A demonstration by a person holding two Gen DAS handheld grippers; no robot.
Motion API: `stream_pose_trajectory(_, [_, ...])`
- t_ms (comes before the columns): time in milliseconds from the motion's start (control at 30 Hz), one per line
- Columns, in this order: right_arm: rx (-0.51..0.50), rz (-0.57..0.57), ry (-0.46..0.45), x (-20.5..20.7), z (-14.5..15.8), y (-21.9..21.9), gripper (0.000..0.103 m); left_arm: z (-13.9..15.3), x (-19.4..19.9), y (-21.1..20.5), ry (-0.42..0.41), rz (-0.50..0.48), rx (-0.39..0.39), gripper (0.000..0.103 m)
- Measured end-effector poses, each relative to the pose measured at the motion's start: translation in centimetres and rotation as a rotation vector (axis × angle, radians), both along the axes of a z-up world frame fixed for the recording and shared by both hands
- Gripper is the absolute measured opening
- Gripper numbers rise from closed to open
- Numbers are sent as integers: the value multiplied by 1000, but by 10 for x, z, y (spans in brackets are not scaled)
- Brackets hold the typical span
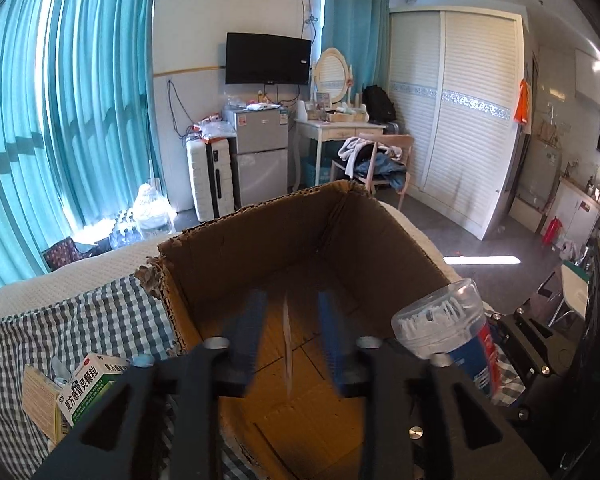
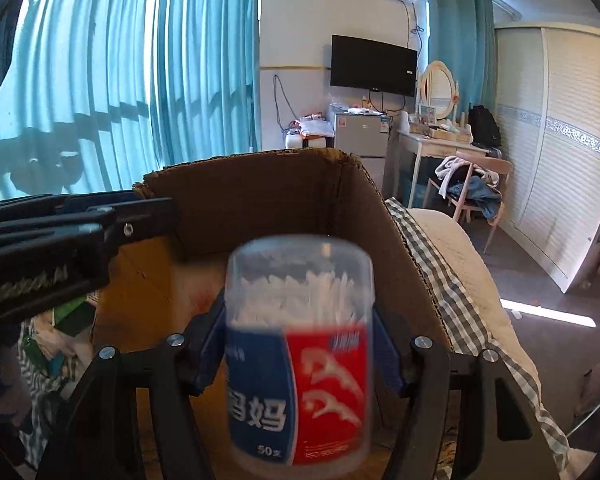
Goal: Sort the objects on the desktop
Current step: 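Open both tools over the cardboard box to drop sachet and jar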
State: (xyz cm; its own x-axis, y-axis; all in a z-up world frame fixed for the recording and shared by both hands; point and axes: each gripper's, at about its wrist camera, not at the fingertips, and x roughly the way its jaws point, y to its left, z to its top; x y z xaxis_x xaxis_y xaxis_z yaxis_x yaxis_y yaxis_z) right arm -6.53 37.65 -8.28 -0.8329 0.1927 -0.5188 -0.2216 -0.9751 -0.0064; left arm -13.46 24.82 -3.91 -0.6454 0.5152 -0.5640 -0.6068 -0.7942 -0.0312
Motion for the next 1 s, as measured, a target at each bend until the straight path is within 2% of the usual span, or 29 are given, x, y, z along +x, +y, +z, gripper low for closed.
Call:
stream_pose_trajectory(67, [-12,-1,26,5,3,1,69,2,2,-3,10,5,13,59])
stream_pose_trajectory(100, [-19,0,41,7,6,1,73,4,2,-5,9,6,19,59])
stream_pose_trajectory(167, [-23,2,69,13,12,-6,76,10,3,-10,9,17,35,60])
stream_pose_trajectory(233, [-17,3,93,16,22,-10,79,20,6,-18,22,37,51,67])
stream_pose_trajectory(300, [-4,14,117,18,36,-17,84,31,10,-28,45,66,72,85])
stream_pose_trajectory(400, [30,35,165,22,63,-23,92,54,22,-51,93,122,117,100])
stream_pose_trajectory(433, [37,43,187,24,74,-26,92,63,27,-60,110,136,132,102])
stream_pose_trajectory(567, [30,108,243,29,120,-36,102,94,47,-94,169,186,169,103])
stream_pose_trajectory(633, [43,184,250,33,141,-47,102,107,61,-110,210,216,180,103])
stream_pose_trajectory(733, [55,211,301,44,168,-62,103,125,81,-130,279,273,188,103])
stream_pose_trajectory(867, [35,234,341,50,193,-79,103,141,108,-158,321,298,220,103])
stream_pose_trajectory(1000, [86,253,384,58,206,-105,103,152,124,-183,352,340,201,103])
